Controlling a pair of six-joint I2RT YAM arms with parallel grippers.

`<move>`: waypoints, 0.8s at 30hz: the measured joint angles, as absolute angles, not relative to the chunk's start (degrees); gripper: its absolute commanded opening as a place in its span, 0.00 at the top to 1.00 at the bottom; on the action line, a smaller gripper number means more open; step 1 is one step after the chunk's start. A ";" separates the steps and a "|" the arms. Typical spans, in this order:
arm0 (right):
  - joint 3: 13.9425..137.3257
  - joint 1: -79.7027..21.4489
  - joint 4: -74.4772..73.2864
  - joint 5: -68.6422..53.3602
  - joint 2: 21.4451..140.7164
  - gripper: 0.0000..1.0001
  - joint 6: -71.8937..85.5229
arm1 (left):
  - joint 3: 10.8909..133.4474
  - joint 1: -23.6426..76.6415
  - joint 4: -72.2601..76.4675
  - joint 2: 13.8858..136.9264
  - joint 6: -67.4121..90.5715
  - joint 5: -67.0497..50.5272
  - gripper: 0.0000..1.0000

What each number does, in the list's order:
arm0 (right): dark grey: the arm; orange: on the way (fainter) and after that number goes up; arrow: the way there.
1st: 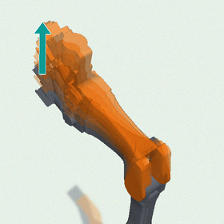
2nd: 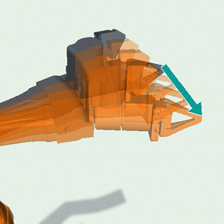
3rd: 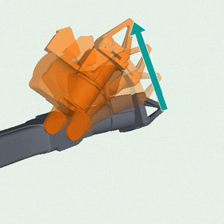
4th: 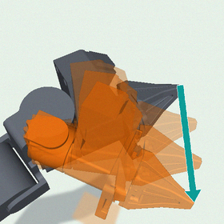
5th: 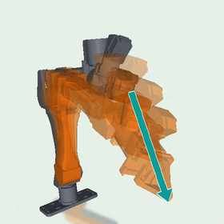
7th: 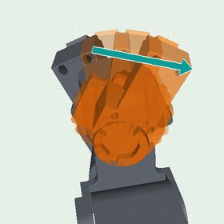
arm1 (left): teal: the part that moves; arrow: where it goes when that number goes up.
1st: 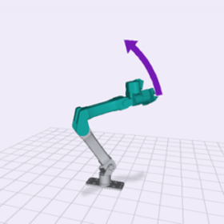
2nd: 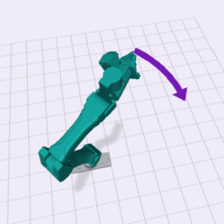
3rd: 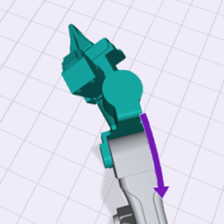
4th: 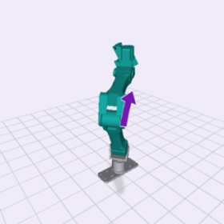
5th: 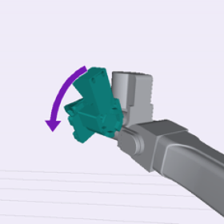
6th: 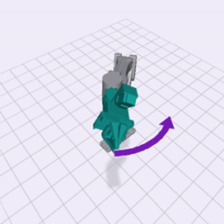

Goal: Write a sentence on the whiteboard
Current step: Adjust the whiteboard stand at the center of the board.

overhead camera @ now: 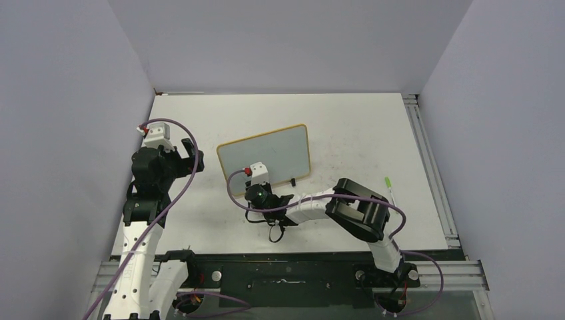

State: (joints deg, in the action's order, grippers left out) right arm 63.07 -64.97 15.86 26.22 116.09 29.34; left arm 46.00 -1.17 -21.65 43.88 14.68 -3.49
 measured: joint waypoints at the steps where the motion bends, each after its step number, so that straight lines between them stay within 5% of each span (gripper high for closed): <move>1: 63.29 -64.84 15.86 26.24 116.22 0.75 29.47 | 46.00 -1.17 -21.65 43.88 14.68 -3.49 0.04; 10: 62.74 -64.69 18.09 26.00 116.42 0.39 29.19 | 45.98 -1.17 -21.65 43.81 14.76 -3.16 0.04; 24: 49.45 -67.00 12.67 24.99 96.42 0.12 27.44 | 45.98 -1.17 -21.65 43.83 14.76 -2.24 0.04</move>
State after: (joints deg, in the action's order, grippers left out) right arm 49.45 -67.00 12.67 24.99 96.42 27.44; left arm 45.98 -1.17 -21.65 43.83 14.76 -2.24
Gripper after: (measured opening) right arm 0.843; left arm 0.962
